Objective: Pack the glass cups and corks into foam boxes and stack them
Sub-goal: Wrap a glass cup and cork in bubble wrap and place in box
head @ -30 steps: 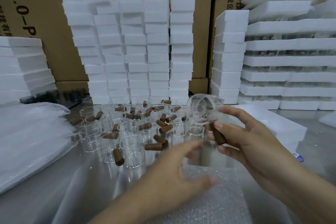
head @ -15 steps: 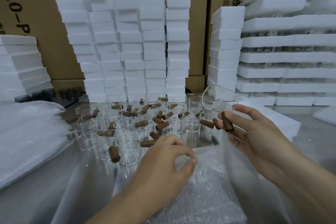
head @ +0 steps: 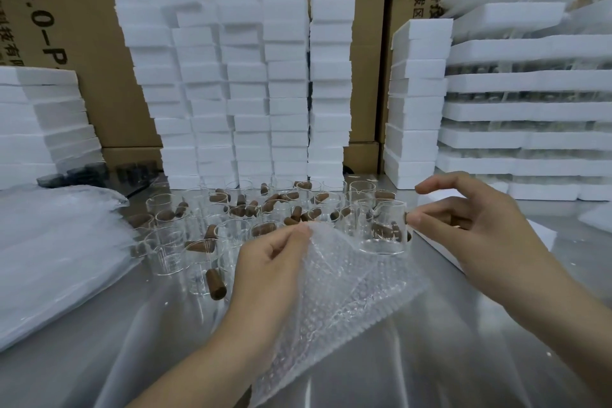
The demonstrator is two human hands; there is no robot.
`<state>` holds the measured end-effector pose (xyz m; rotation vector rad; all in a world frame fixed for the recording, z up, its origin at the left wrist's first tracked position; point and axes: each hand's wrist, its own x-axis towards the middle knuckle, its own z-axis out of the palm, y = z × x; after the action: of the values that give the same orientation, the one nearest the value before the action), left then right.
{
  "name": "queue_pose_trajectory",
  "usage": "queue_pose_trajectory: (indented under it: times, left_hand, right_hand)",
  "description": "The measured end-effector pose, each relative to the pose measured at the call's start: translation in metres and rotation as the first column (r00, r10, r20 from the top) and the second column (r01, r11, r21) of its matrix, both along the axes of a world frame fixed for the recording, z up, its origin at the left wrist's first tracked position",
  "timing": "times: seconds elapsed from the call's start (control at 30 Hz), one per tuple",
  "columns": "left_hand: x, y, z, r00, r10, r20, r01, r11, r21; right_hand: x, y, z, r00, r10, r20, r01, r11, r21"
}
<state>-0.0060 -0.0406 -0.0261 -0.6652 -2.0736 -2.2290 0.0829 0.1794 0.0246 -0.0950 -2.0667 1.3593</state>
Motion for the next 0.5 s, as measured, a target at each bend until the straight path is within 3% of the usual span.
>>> queue_pose_trajectory:
  times: [0.17,0.3,0.5]
  left_hand:
    - [-0.007,0.001,-0.007,0.993,0.040,0.109,-0.039,0.999,-0.017]
    - [-0.010,0.001,-0.011,0.993,0.055,0.101,-0.050,0.998,-0.048]
    - [-0.010,0.001,-0.009,0.993,0.114,0.014,-0.111,0.986,-0.123]
  right_hand:
    - [0.004,0.009,0.008,0.999,0.024,0.023,-0.026,0.996,0.090]
    - [0.010,0.017,0.018,0.977,0.195,0.088,-0.187,0.977,-0.100]
    - [0.009,0.024,0.016,0.963,0.230,0.142,-0.198,0.957,-0.212]
